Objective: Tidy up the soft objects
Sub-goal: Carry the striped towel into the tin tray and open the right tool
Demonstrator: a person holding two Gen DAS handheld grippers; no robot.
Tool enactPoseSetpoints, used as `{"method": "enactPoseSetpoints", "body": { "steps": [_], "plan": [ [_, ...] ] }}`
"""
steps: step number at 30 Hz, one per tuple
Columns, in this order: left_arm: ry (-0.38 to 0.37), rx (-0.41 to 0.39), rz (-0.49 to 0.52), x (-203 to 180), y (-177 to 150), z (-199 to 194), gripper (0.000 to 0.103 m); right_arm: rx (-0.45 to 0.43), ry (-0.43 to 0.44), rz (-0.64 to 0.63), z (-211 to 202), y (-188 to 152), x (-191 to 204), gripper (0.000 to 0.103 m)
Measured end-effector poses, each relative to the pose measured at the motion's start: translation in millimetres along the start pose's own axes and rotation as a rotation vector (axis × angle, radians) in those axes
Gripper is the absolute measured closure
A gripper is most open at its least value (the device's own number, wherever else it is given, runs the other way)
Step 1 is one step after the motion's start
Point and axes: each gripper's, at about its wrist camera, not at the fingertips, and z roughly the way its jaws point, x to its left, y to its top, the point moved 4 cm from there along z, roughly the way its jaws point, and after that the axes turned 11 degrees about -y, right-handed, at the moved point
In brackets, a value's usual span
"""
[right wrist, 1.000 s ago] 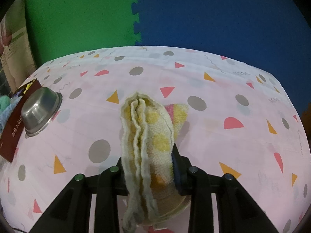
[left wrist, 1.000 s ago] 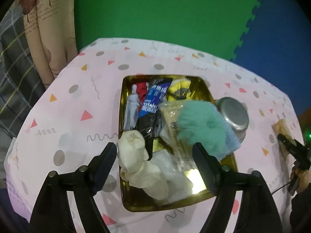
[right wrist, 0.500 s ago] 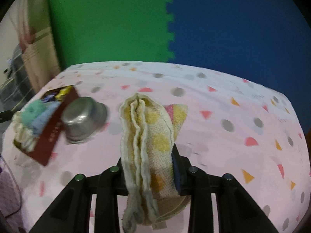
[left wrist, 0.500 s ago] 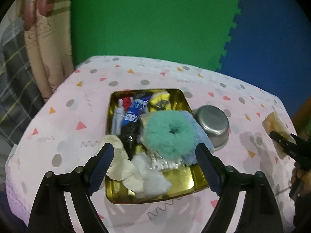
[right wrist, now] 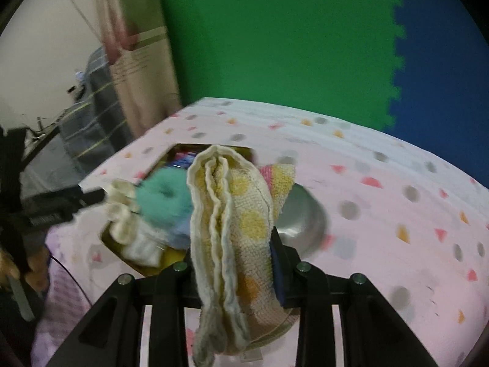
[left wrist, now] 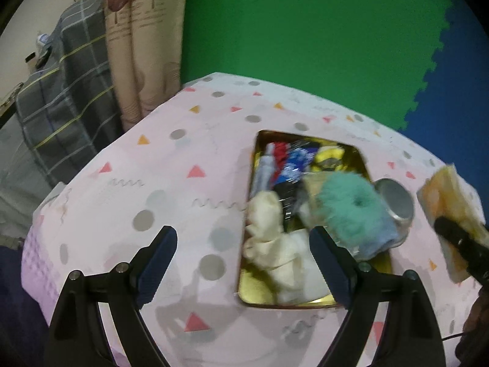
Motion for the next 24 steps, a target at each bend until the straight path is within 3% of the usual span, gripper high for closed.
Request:
{"method": "enactPoseSetpoints", "body": {
  "steps": [12, 24],
  "plan": [
    [0.042, -0.001, 0.004, 17, -2, -4, 0.017, 0.021, 0.045, -0.039, 46, 54, 77, 0.071],
    [0.082, -0.001, 0.027, 19, 2, -5, 0.017, 0.085, -0.012, -0.018, 110, 80, 95, 0.069]
  ]
}}
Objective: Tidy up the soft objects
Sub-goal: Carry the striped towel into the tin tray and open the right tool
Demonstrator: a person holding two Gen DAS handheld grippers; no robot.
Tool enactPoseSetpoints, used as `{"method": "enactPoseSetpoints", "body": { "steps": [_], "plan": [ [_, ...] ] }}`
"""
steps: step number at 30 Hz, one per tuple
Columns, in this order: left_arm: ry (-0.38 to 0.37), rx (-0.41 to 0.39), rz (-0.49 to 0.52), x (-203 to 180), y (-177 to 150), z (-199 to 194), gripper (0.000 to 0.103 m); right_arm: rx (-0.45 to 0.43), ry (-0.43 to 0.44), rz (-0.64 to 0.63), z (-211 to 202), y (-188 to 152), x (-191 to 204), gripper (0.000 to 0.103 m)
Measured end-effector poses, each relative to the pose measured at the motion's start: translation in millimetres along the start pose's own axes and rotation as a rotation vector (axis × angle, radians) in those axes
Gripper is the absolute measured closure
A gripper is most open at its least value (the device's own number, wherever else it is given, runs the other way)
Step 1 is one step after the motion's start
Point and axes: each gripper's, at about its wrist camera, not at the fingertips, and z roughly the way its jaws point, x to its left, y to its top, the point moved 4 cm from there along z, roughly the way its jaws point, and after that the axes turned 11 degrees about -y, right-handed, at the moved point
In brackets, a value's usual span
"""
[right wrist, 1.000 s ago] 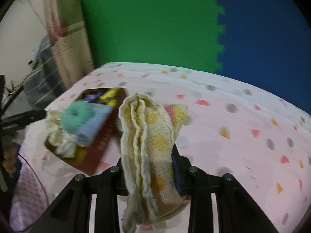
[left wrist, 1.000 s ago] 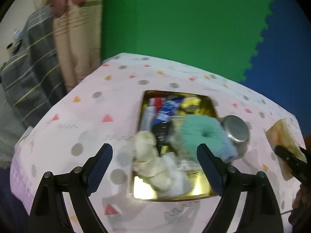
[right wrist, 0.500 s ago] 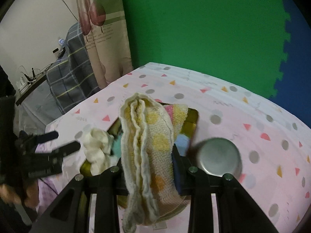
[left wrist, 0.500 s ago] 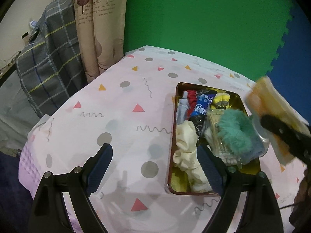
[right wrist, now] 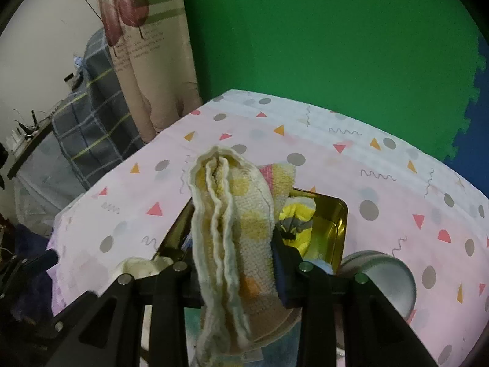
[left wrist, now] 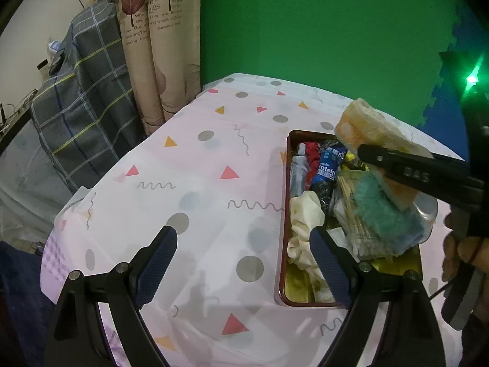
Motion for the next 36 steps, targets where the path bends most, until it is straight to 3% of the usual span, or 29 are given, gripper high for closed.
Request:
{"method": "enactPoseSetpoints", "body": {
  "steps": [5, 11, 14, 17, 27, 36],
  "plan": [
    [0.004, 0.007, -0.001, 0, 1, 2, 0.017, 0.034, -0.018, -0.005, 19, 4, 3, 0.068],
    [-0.004, 0.016, -0.002, -3, 0, 4, 0.017, 0.054, -0.029, 0.007, 27, -3, 1, 0.049],
    [-0.006, 0.022, -0.008, -3, -1, 5, 0.017, 0.049, -0.041, 0.002, 23, -7, 2, 0.045],
    [-0.006, 0.027, -0.011, -4, -2, 5, 0.017, 0.025, -0.041, 0.006, 16, -7, 2, 0.033],
    [-0.009, 0.025, -0.032, -8, -2, -2, 0.017, -0.017, -0.029, -0.002, -16, -19, 1, 0.031],
    [-0.019, 0.017, -0.035, -26, -3, -8, 0.017, -0.059, -0.082, 0.023, -65, -64, -22, 0.031]
  ]
}}
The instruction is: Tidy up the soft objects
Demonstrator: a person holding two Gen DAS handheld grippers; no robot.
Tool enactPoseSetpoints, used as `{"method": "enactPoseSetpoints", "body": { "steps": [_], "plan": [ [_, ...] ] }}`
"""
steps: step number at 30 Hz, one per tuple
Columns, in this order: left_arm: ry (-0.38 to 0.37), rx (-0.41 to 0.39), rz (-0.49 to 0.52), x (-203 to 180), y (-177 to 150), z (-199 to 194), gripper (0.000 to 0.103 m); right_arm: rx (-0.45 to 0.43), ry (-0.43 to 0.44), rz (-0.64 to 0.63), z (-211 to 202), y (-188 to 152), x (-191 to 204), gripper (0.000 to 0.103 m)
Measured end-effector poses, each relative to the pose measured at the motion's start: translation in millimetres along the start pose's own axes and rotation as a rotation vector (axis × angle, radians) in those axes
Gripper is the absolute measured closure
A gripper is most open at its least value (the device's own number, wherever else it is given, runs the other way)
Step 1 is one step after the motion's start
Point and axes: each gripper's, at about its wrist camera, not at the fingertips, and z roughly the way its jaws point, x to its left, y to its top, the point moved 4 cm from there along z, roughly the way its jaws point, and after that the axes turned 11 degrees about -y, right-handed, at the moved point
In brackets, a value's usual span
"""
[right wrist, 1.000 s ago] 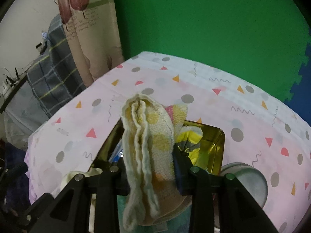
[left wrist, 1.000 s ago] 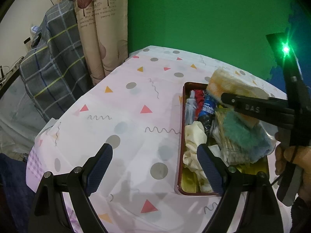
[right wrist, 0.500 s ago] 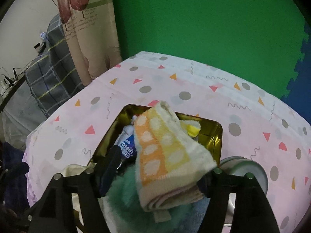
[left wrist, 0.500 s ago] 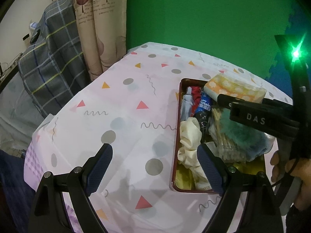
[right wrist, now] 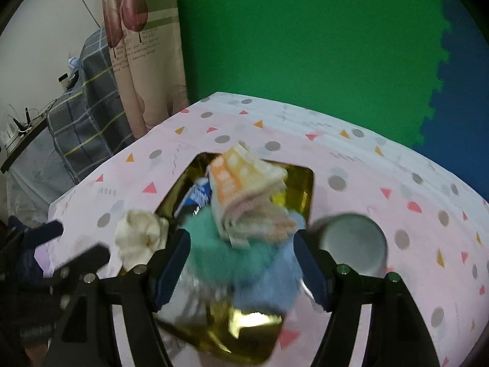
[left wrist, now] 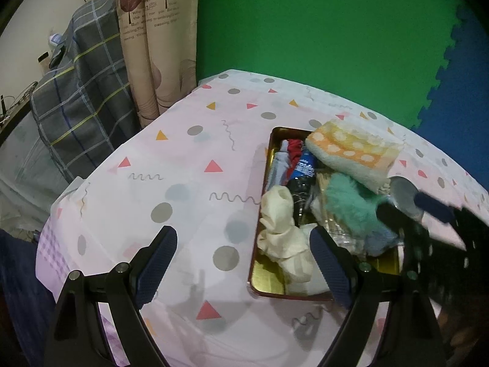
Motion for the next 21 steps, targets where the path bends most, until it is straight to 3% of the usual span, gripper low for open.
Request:
{"method": "enactPoseSetpoints", "body": {
  "steps": [11, 21],
  "plan": [
    [-0.017, -0.001, 0.052, -36, -11, 9, 0.016, -0.032, -0.117, 0.010, -38, -46, -34, 0.030],
    [-0.023, 0.011, 0.076, -37, -14, 13, 0.016, -0.011, -0.129, 0.044, -40, -57, -47, 0.030]
  ]
}}
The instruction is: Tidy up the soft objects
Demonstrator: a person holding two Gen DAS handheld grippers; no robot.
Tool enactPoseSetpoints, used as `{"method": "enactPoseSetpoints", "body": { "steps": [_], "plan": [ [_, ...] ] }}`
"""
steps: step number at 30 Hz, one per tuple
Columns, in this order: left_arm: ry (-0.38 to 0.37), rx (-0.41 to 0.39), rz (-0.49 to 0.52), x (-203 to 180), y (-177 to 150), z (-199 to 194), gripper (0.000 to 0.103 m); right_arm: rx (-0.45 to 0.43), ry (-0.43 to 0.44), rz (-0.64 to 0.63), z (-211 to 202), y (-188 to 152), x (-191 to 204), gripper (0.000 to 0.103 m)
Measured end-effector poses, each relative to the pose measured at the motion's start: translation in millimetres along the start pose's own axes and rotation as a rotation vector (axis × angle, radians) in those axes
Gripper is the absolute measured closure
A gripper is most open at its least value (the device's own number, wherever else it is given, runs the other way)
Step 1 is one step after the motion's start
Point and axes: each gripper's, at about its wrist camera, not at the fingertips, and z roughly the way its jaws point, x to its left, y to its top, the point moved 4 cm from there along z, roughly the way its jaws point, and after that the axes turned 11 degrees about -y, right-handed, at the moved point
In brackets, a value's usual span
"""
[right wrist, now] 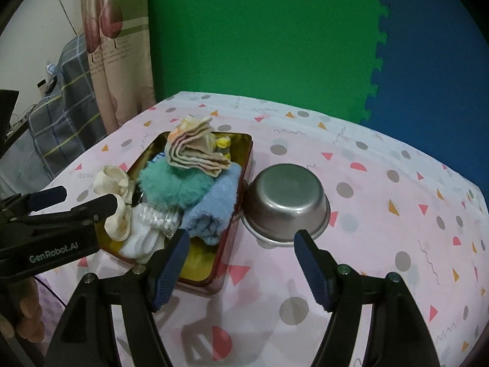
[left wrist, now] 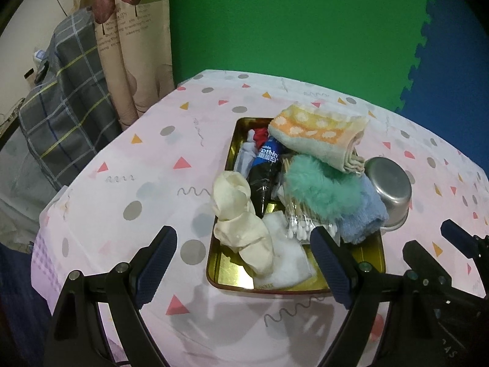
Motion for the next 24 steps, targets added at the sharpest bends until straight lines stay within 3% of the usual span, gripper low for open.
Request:
{"method": "enactPoseSetpoints", "body": {
  "steps": [24],
  "plan": [
    [-0.029, 0.028, -0.007, -3, -5, 8, 0.016, 0.033, 0.039, -0.056, 5, -8, 18, 0.030]
  ]
}}
